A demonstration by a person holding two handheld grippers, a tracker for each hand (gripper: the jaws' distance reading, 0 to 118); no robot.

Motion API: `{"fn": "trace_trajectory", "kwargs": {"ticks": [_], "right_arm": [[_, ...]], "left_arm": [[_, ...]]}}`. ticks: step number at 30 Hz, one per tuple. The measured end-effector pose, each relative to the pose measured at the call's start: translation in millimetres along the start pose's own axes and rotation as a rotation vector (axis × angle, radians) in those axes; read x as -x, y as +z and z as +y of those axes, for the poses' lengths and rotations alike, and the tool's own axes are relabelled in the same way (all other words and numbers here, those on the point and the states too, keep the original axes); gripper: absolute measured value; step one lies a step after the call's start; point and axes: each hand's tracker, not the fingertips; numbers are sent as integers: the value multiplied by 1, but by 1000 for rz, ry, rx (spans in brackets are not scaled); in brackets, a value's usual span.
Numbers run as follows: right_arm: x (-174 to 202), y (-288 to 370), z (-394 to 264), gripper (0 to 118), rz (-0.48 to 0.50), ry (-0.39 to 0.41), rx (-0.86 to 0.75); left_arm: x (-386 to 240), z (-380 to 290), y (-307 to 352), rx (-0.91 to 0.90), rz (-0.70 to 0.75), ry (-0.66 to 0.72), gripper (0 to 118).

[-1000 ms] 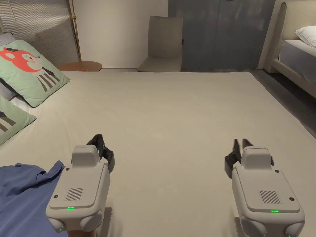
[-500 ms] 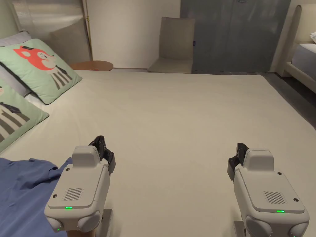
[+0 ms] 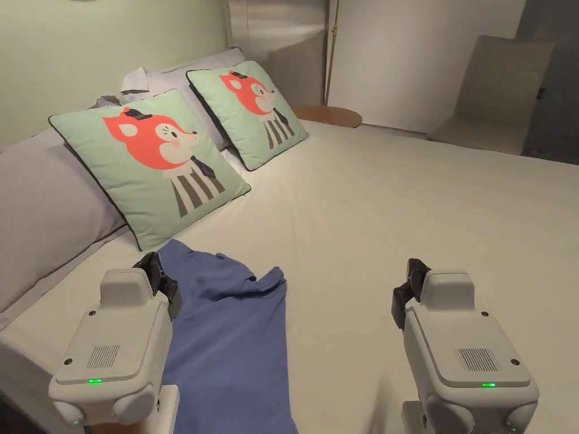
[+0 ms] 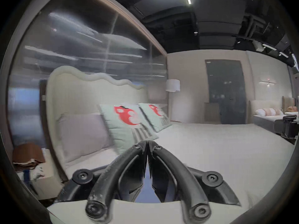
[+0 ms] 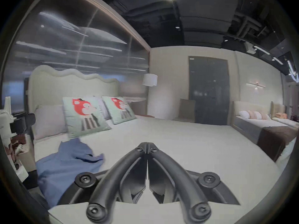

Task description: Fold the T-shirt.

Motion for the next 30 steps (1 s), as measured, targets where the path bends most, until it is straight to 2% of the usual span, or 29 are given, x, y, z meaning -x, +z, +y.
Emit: {"fn": "trace_trajectory", "kwargs": {"ticks": [5,10,14,19,21,22,24,25,26,27,30], "right_arm": [[51,-17,-1,0,116,0,2],[82,-24,-1,0,197,-1,22],[90,-22,1,0,222,19,19],[82,-23,1,0,217,25,21],[74,-27,-3,0,204,34,18],[71,-27,-3,0,197,40,19],[64,-22,-2,0,185,48,18],[60,-21,-2,0,178,48,20],[56,-21,-2,0,170,47,21],[52,-21,-2,0,161,45,22],[39,-19,-3,0,134,43,27]], "left_arm": [[54,-3,13,12,114,-17,0],[80,-7,23,29,173,-23,0],[84,-10,21,59,180,-8,0],[69,-14,-5,199,75,-4,1],[58,-17,-20,284,31,-3,15],[51,-19,-29,323,7,5,36],[37,-24,-49,428,-31,7,69],[30,-28,-58,459,-50,20,91],[22,-33,-69,505,-54,17,102],[16,-37,-77,554,-66,6,107],[-9,-57,-98,631,-65,-79,106]]}}
